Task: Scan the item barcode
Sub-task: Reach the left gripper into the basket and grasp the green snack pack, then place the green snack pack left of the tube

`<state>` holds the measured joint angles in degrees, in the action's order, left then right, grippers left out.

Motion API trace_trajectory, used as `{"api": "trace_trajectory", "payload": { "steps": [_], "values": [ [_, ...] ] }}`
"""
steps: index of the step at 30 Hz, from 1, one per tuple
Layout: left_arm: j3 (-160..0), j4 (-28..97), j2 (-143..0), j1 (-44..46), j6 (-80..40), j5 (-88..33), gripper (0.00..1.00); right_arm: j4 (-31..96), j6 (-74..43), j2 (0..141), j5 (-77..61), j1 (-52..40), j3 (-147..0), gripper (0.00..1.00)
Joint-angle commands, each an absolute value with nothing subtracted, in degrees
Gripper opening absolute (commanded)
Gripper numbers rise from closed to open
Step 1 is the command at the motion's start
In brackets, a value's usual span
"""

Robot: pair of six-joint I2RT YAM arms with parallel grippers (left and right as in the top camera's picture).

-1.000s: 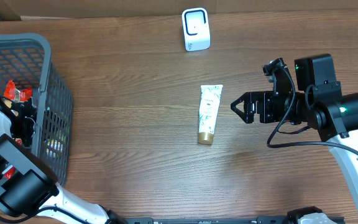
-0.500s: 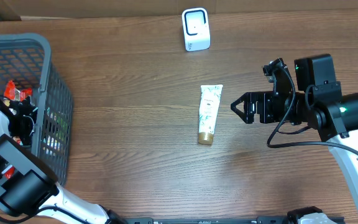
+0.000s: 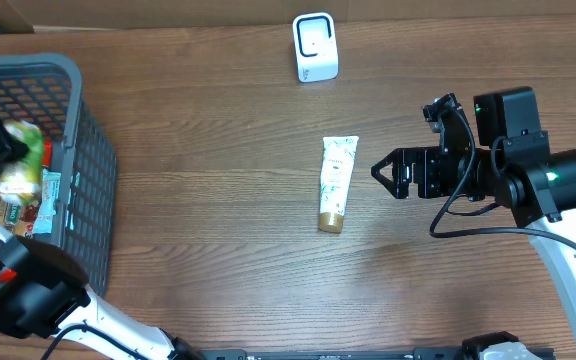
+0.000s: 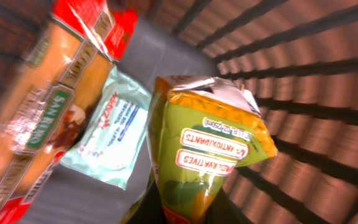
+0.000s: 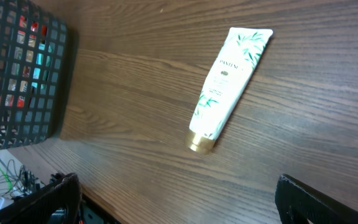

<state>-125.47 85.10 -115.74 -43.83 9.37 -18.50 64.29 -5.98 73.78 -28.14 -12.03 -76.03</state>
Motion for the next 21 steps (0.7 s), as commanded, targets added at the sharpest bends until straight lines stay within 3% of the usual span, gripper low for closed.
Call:
{"api": "trace_trajectory", "payload": {
  "steps": [1, 4, 10, 21],
  "values": [
    [-139.5, 90.6, -113.9, -42.9, 6.2, -25.6, 0.04, 64.2, -6.0, 73.7, -28.6, -12.2, -77.2, 1.00],
    [-147.0, 96.7, -112.3, -41.6, 8.0, -33.1, 0.04, 64.0, -6.0, 73.7, -28.6, -12.2, -77.2, 1.00],
    [-147.8, 96.8, -105.0, -33.7, 8.3, -34.1, 0.04, 63.9, -6.0, 73.7, -28.6, -12.2, -77.2, 1.00],
    [-131.1, 96.8, -97.8, -3.6, 7.3, -27.6, 0.05, 64.3, -6.0, 73.7, -28.5, -12.2, -77.2, 1.00]
  ]
}}
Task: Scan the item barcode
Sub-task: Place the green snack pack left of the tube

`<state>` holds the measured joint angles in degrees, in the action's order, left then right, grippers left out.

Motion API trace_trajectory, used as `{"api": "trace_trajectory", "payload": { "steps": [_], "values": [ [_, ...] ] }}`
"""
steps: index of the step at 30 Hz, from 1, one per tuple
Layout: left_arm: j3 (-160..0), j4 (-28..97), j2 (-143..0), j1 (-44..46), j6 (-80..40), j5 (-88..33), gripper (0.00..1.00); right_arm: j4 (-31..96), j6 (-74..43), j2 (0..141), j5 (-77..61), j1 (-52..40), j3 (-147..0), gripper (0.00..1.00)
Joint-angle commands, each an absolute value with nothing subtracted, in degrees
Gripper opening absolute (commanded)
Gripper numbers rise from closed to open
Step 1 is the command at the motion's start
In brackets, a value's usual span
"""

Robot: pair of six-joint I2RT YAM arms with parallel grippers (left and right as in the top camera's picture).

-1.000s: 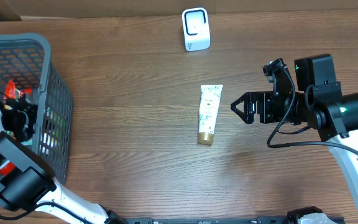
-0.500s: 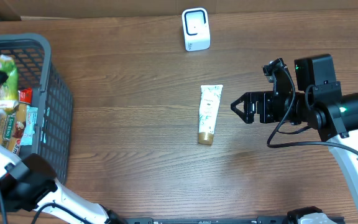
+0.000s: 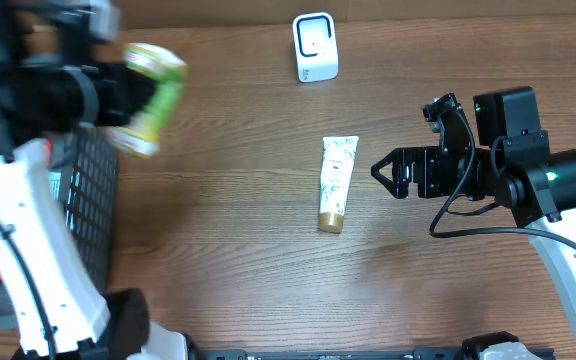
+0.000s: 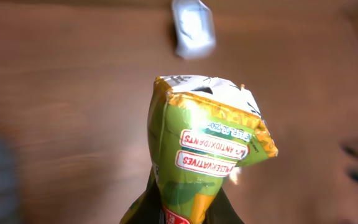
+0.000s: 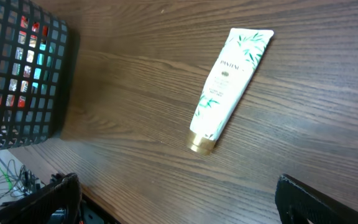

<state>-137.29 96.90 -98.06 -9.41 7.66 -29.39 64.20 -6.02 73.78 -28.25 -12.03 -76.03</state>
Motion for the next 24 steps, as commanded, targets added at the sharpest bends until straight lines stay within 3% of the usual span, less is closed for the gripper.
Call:
{"api": "trace_trajectory", "payload": {
  "steps": [1, 8, 17, 21, 24],
  "values": [
    [-128.6, 96.4, -97.9, -1.8, 7.3, -27.0, 0.04, 64.4, -6.0, 73.7, -28.5, -12.2, -77.2, 1.00],
    [-100.7, 76.7, -98.0, 9.3, -4.6, -26.1, 0.04, 64.4, -6.0, 73.7, -28.5, -12.2, -77.2, 1.00],
    [-68.3, 33.6, -100.5, 20.2, -31.5, -21.1, 0.04, 64.4, -6.0, 73.7, -28.5, -12.2, -77.2, 1.00],
    [-63.6, 26.7, -102.5, 23.0, -37.8, -14.9, 0.05, 64.4, -6.0, 73.7, -28.5, -12.2, -77.2, 1.00],
    [-63.1, 25.3, -104.4, 23.7, -41.3, -13.7, 0.15, 64.6, -6.0, 73.7, -28.5, -12.2, -77.2, 1.00]
  ]
}}
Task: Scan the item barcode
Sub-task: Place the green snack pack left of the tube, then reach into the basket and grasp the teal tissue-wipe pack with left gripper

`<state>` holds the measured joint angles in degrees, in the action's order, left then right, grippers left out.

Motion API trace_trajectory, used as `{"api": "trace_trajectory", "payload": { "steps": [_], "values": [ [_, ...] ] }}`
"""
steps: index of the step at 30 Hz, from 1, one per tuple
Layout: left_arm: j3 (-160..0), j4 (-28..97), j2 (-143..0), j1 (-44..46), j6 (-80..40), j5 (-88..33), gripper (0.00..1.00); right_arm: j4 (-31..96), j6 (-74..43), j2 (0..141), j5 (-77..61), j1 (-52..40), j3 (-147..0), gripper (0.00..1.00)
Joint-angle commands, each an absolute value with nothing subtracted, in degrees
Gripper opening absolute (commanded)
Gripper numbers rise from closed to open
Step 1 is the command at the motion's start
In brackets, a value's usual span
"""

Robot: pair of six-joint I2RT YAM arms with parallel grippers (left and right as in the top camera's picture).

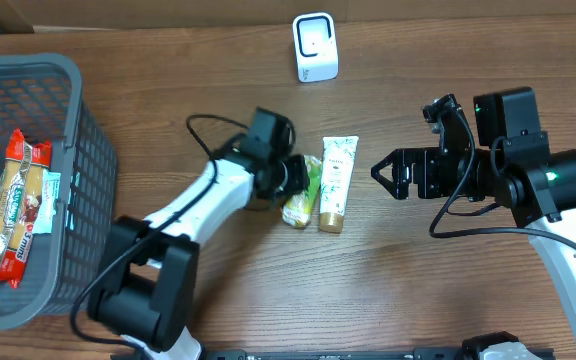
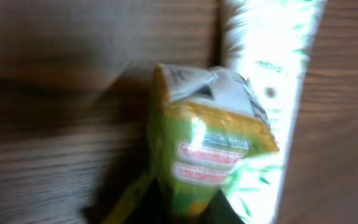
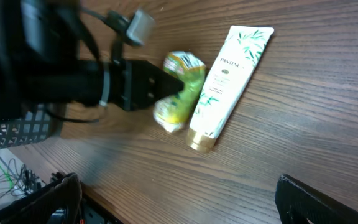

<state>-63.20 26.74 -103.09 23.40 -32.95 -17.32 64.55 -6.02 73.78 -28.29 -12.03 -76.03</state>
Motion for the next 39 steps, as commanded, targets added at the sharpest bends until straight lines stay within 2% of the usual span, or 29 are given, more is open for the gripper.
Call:
{"api": "trace_trajectory", "payload": {
  "steps": [1, 4, 5, 7, 10, 14, 20, 22, 25, 27, 30, 33, 36, 39],
  "values": [
    [-63.2, 24.9, -104.5, 23.6, -41.9, -14.5, 0.25, 64.7, -6.0, 73.7, -28.5, -12.2, -77.2, 1.00],
    [-63.2, 21.6, -104.5, 23.2, -41.8, -20.5, 0.60, 64.6, -6.0, 73.7, -28.5, -12.2, -77.2, 1.00],
    [-63.2, 20.4, -104.5, 23.1, -41.5, -23.3, 0.65, 64.7, -6.0, 73.7, -28.5, -12.2, -77.2, 1.00],
    [-64.1, 18.3, -104.4, 22.7, -38.7, -29.7, 0.69, 64.7, -6.0, 73.7, -28.5, -12.2, -77.2, 1.00],
    [-67.6, 19.8, -103.4, 21.2, -35.8, -34.0, 0.70, 64.9, -6.0, 73.7, -28.5, -12.2, -77.2, 1.00],
    [-76.1, 28.8, -98.9, 17.1, -32.6, -33.8, 0.73, 65.5, -6.0, 73.7, -28.5, -12.2, -77.2, 1.00],
    [-94.0, 49.4, -89.9, 7.0, -25.6, -25.6, 0.77, 65.3, -6.0, 73.7, -28.5, -12.2, -77.2, 1.00],
    [-100.4, 57.1, -86.9, 2.9, -21.9, -21.1, 0.82, 65.3, -6.0, 73.7, -28.5, -12.2, -77.2, 1.00],
    [-106.7, 65.2, -83.4, -3.4, -17.4, -15.7, 1.00, 65.3, -6.0, 73.7, -28.5, -12.2, -77.2, 1.00],
    [-108.9, 69.8, -81.1, -8.7, -15.7, -11.6, 1.00, 65.3, -6.0, 73.7, -28.5, -12.2, -77.2, 1.00],
    [-108.6, 76.9, -77.6, -20.1, -16.9, -3.1, 0.99, 65.3, -6.0, 73.7, -28.5, -12.2, -77.2, 1.00],
    [-106.3, 79.1, -77.2, -30.2, -16.0, -1.6, 0.99, 65.5, -6.0, 73.7, -28.5, -12.2, -77.2, 1.00],
    [-101.3, 77.4, -77.5, -38.2, -14.8, -3.6, 0.99, 65.5, -6.0, 73.7, -28.5, -12.2, -77.2, 1.00],
    [-91.5, 69.6, -77.5, -43.4, -14.8, -7.7, 0.99, 65.6, -6.0, 73.7, -28.5, -12.2, -77.2, 1.00]
  ]
}}
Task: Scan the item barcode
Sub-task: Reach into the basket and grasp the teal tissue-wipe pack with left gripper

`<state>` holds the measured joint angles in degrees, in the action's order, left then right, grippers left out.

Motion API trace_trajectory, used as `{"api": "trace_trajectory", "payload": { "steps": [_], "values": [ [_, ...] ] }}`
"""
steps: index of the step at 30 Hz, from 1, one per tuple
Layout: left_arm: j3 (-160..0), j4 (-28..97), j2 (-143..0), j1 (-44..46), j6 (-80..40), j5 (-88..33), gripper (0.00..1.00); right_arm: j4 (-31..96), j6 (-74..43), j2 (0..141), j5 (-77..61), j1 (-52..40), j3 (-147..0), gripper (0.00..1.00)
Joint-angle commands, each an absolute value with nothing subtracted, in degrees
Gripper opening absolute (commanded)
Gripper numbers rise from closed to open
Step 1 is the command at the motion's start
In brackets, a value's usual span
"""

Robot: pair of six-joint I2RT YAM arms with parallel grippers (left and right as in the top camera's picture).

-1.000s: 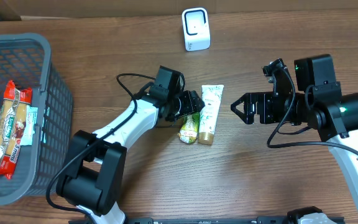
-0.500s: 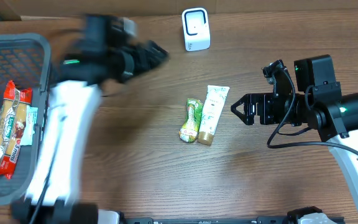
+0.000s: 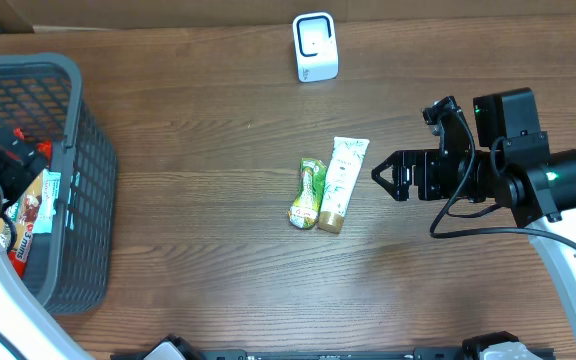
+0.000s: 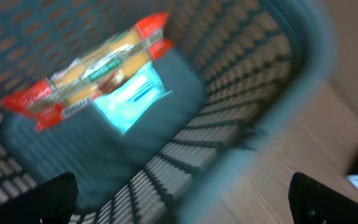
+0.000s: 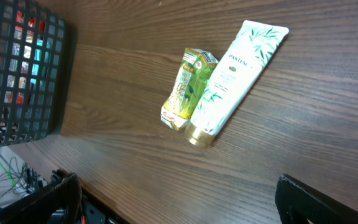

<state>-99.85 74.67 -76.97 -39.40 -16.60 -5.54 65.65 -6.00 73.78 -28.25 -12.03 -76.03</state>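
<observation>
A green snack pouch point(image 3: 306, 193) lies flat on the table, touching the left side of a white Pantene tube point(image 3: 340, 183); the right wrist view shows both, pouch point(image 5: 185, 93) and tube point(image 5: 238, 74). The white barcode scanner point(image 3: 315, 47) stands at the far edge. My left gripper point(image 4: 180, 202) is open and empty above the grey basket point(image 3: 78, 180); that view is blurred. My right gripper point(image 3: 386, 175) hangs open right of the tube, holding nothing.
In the basket lie a red-and-orange packet point(image 4: 86, 65) and a pale blue pack point(image 4: 132, 96). The basket's wall point(image 5: 17, 68) stands at the table's left end. Bare wood lies between the basket and the two items.
The green pouch was let go and now lies beside the tube, which has shifted slightly right. My left gripper, then at the pouch, is now open over the basket. The right arm is unchanged.
My left gripper was shut on the green pouch inside the basket. Then it held the pouch above the table near the basket, then down beside the tube. Now the pouch lies free there and the gripper is back at the basket. The right gripper stayed open throughout.
</observation>
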Motion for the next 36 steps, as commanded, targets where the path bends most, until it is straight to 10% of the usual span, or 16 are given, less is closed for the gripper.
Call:
{"api": "trace_trajectory", "payload": {
  "steps": [1, 31, 36],
  "values": [
    [-89.0, 67.4, -77.5, -43.9, -14.7, -7.5, 0.99, 65.8, -6.0, 73.7, -28.5, -12.2, -77.2, 1.00],
    [-72.2, 34.0, -107.2, -42.7, 14.2, -1.3, 0.97, 67.8, -5.8, 73.7, -24.4, -12.2, -77.2, 1.00],
    [-72.2, 31.3, -110.4, -40.8, 14.6, -4.6, 0.81, 67.6, -5.8, 73.8, -24.4, -12.2, -77.2, 1.00]
  ]
}}
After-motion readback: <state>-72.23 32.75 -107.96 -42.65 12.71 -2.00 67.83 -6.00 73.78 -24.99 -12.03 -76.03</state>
